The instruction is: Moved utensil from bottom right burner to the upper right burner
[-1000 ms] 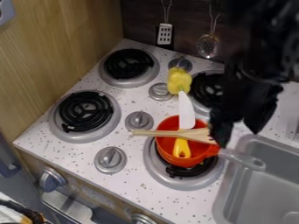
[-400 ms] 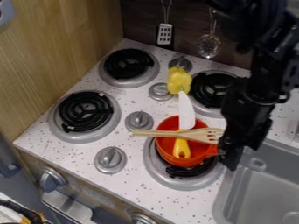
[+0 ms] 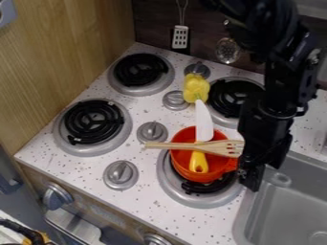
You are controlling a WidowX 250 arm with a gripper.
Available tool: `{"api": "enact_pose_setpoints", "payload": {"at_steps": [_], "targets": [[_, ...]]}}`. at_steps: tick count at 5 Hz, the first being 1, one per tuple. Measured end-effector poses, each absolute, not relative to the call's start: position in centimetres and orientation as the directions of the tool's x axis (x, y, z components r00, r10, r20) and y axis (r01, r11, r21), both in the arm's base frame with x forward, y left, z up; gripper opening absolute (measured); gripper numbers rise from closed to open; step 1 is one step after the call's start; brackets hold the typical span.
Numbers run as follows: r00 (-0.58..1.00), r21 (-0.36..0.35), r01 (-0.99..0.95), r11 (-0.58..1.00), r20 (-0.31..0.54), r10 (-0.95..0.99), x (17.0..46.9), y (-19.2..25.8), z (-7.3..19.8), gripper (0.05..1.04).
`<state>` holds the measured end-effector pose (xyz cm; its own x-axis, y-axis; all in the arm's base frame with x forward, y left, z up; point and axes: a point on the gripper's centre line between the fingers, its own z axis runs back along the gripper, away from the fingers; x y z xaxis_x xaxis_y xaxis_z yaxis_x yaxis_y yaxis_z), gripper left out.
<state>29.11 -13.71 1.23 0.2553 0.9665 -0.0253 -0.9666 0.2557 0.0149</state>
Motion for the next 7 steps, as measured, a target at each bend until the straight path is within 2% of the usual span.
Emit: {"api": "enact_pose_setpoints", "payload": {"at_steps": [1,2,4,5,7], "targets": [[0.186,0.002,-0.982,0.186,0.017,0.982,29.2,-14.1,1.1,1.001],[0.159,0.028,-0.987,0.158,0.033,0.987,29.3,-14.3,0.8,1.001],[0.125,0.009,-0.992,0.125,0.057,0.990,28.7,-14.8,0.4,1.001],[0.118,-0.006,-0.993,0.119,0.072,0.990,28.6,-15.0,0.2,0.957],[0.120,-0.044,-0.991,0.125,0.107,0.987,28.7,-15.1,0.0,0.404]]}}
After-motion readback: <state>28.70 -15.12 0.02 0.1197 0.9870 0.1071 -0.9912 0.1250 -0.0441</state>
